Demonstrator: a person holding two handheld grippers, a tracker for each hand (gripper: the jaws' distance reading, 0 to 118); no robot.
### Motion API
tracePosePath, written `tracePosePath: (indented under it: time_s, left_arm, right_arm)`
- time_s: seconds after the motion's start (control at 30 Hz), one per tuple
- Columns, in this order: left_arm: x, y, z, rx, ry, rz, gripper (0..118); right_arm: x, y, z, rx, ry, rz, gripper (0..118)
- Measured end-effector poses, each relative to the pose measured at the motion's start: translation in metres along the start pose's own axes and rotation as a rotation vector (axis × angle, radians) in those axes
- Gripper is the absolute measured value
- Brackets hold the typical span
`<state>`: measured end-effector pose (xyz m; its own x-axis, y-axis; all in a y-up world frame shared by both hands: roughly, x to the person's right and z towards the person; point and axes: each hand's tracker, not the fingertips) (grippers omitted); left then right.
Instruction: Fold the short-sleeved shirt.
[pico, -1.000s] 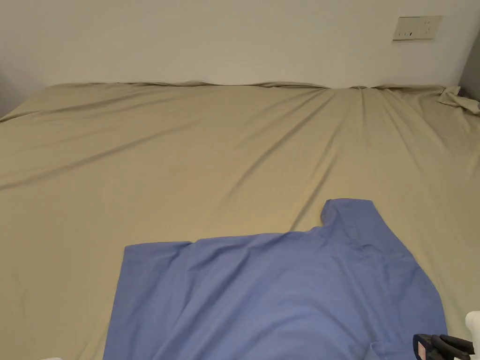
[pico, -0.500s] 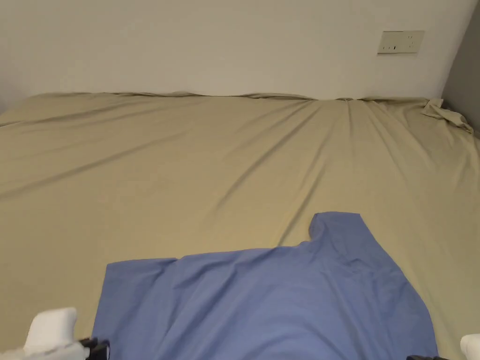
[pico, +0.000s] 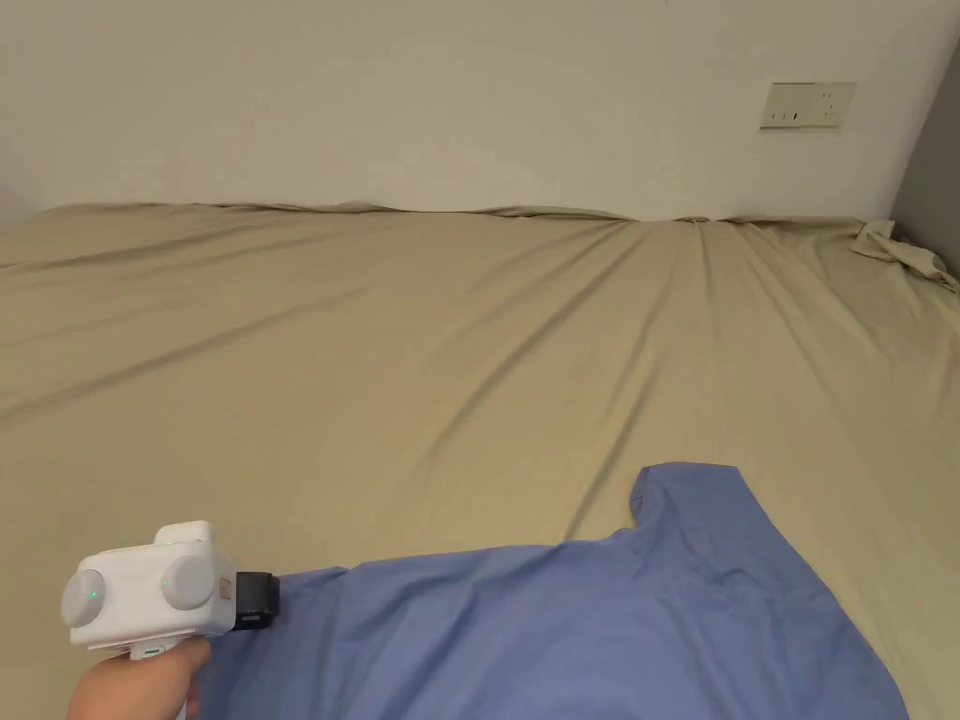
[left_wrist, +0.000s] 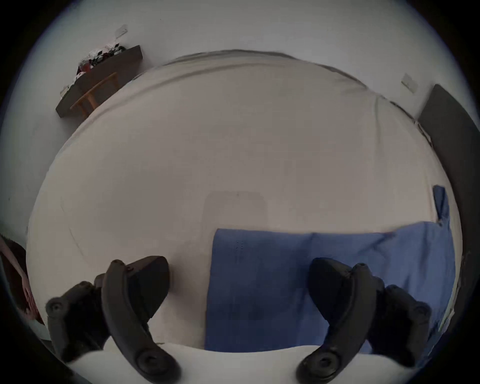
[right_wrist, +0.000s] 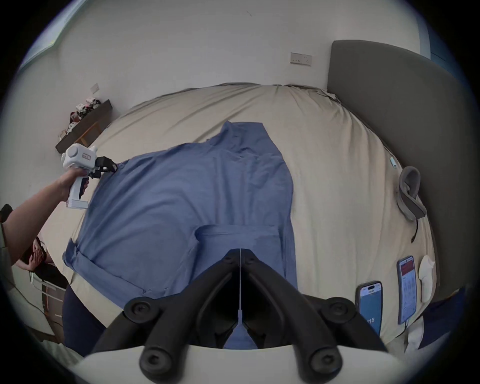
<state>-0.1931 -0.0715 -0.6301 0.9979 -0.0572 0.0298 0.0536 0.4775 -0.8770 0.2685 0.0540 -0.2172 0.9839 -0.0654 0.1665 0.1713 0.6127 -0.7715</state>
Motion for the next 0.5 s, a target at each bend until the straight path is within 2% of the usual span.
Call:
tracePosePath:
  time_s: [0.07,0.1,0.17,0.2,0.27,0.33,0.4,0.43,0.47,0.5]
  left_arm:
    - [0.003,-0.005,0.007,0.036,-0.02,-0.01,17]
    - [0.007,-0.006,0.015,0.071,-0.039,-0.03,0]
    - [0.017,-0.012,0.037,0.097,-0.029,-0.089,0]
    - [0.021,-0.011,0.047,0.226,0.122,-0.19,0]
    - [0.021,-0.015,0.06,0.221,0.012,-0.171,0]
    - [0.009,-0.009,0.064,0.18,-0.109,-0.031,0]
    - [0.0,-0.005,0.078,0.2,-0.148,0.02,1]
    - [0.008,-0.012,0.097,0.216,-0.162,0.027,0]
    - [0.009,-0.014,0.107,0.203,-0.173,0.023,0]
    - [0.009,-0.015,0.116,0.211,-0.18,0.022,0]
  right_arm:
    - [0.003,0.006,-0.006,-0.004,-0.004,-0.004,4]
    - [0.004,0.011,-0.012,-0.006,-0.011,-0.002,4]
    - [0.008,0.022,-0.024,-0.015,-0.025,0.015,4]
    - [0.01,0.03,-0.032,-0.02,-0.027,0.018,4]
    - [0.018,0.051,-0.052,-0.02,-0.008,0.017,4]
    - [0.026,0.079,-0.079,-0.015,0.009,0.024,4]
    - [0.036,0.108,-0.11,-0.001,0.024,0.009,4]
    - [0.042,0.122,-0.125,0.005,0.049,-0.013,7]
    - [0.049,0.138,-0.143,-0.011,0.081,-0.045,38]
    - [0.055,0.154,-0.163,-0.056,0.091,-0.084,92]
